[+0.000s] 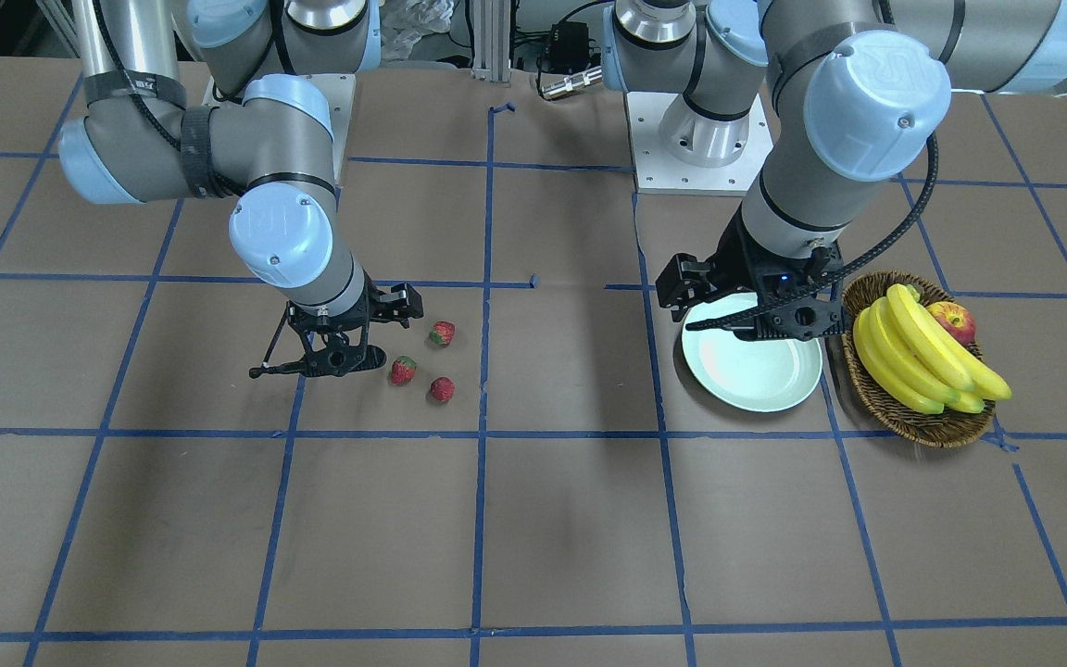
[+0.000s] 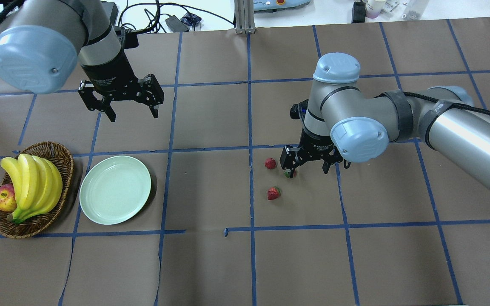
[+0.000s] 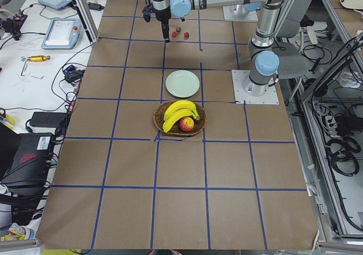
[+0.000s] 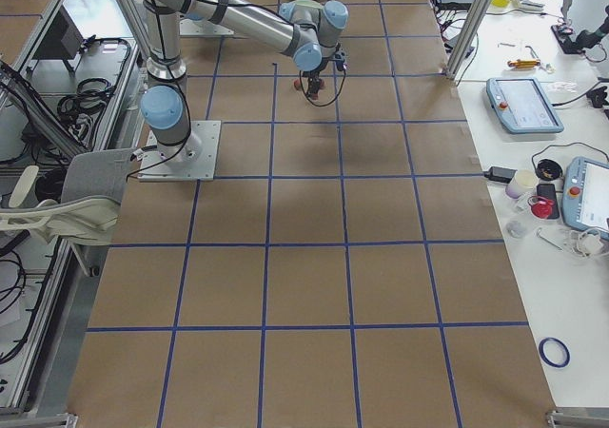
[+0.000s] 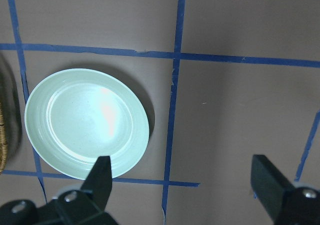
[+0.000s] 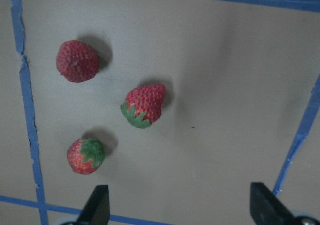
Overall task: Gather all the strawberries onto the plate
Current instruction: 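Lower the right gripper over the three strawberries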
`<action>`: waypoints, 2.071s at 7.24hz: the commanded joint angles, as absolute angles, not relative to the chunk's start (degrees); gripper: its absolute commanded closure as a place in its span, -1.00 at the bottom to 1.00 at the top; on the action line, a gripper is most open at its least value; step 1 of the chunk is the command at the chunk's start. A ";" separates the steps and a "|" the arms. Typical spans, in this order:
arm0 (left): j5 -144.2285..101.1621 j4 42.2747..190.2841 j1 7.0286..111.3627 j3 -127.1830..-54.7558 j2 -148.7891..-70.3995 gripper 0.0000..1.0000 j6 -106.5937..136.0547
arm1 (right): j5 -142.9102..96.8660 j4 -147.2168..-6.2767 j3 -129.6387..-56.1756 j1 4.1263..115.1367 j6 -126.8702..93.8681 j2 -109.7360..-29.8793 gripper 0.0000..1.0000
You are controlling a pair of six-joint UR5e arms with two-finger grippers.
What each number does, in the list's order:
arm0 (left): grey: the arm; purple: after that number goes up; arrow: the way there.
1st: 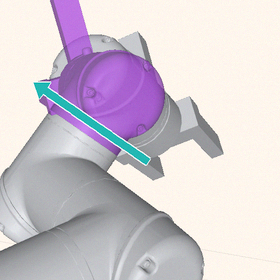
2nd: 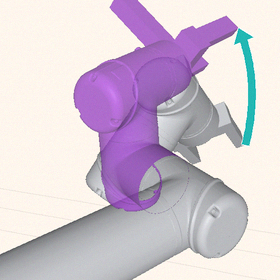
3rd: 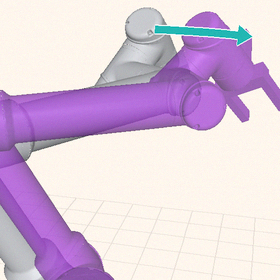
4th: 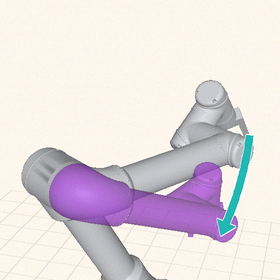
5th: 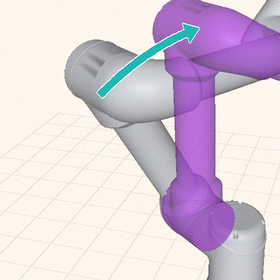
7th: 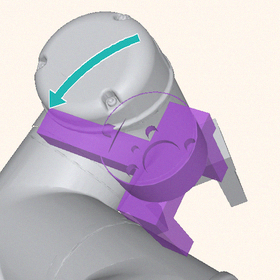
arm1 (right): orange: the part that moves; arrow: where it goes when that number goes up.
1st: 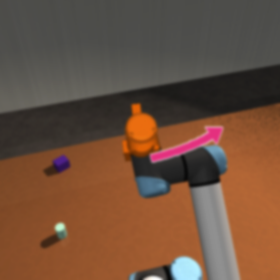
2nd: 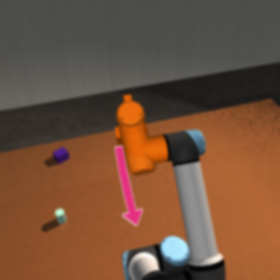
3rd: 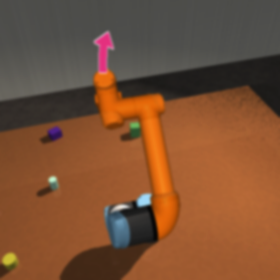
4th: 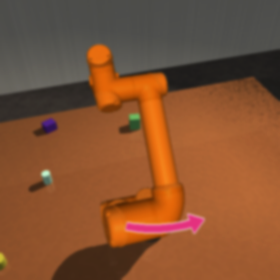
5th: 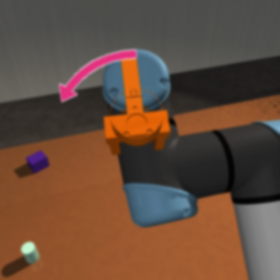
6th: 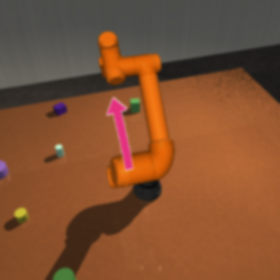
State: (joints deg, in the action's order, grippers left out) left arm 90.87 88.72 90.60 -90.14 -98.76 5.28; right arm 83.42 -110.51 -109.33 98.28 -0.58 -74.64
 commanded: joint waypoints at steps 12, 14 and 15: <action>90.88 87.98 90.62 -92.55 -99.67 -1.00 5.62 | 82.18 -119.97 -109.51 99.58 -8.96 -67.32 -0.39; 90.88 87.98 90.62 -92.64 -99.58 -1.00 5.62 | 82.09 -119.88 -109.42 99.58 -9.05 -67.24 0.48; 90.88 87.98 90.62 -92.64 -99.49 -1.00 5.62 | 81.74 -119.88 -109.42 99.58 -9.14 -67.24 0.99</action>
